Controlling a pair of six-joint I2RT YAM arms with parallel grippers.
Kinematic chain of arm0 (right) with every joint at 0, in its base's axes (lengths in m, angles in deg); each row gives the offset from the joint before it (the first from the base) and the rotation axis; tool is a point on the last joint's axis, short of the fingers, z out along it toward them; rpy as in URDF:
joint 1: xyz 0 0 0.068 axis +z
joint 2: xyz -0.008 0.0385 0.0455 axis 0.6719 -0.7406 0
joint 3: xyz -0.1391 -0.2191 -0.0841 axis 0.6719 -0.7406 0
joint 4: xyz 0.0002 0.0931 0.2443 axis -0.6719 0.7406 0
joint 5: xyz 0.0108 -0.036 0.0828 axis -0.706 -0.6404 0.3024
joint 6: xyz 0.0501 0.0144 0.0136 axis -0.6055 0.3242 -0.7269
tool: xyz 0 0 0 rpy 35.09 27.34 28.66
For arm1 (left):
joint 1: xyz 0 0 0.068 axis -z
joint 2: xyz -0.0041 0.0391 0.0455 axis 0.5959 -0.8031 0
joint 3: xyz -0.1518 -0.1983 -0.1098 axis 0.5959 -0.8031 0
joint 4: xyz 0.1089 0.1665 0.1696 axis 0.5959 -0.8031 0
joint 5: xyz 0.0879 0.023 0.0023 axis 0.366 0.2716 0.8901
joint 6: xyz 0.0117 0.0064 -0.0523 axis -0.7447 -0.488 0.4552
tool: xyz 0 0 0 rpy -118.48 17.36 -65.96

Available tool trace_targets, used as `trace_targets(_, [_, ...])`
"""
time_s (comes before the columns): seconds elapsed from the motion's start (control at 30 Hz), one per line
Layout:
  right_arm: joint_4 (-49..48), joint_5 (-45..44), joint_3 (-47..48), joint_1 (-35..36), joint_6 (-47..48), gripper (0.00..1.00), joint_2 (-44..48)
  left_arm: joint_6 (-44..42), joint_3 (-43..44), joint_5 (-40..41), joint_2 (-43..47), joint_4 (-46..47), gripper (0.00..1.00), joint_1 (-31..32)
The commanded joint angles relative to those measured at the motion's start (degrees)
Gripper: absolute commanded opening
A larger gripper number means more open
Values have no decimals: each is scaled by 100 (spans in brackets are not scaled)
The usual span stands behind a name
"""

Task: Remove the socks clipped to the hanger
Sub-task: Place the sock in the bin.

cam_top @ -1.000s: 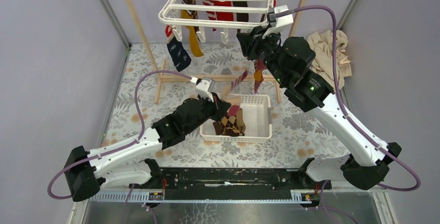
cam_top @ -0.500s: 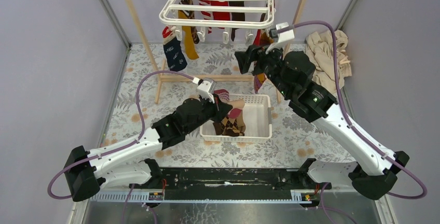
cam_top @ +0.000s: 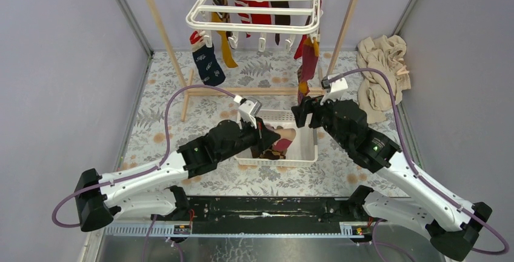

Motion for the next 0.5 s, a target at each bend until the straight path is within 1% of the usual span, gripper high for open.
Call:
trace_targets(0.0, [125, -179, -348, 45, -277, 83, 369, 114, 282, 138, -50, -28, 0, 207])
trace_targets(0.1, [257, -184, -598, 44, -350, 83, 574, 119, 291, 318, -183, -8, 0, 346])
trace_targets(0.27, [527, -170, -770, 45, -440, 84, 729, 108, 212, 582, -580, 144, 1, 354])
trace_targets(0.37, [713, -55, -801, 43, -541, 84, 708, 100, 230, 933, -895, 86, 3, 310])
trace_targets(0.47, [931, 121, -782, 45, -713, 84, 607, 130, 282, 905, -1292, 20, 3, 116])
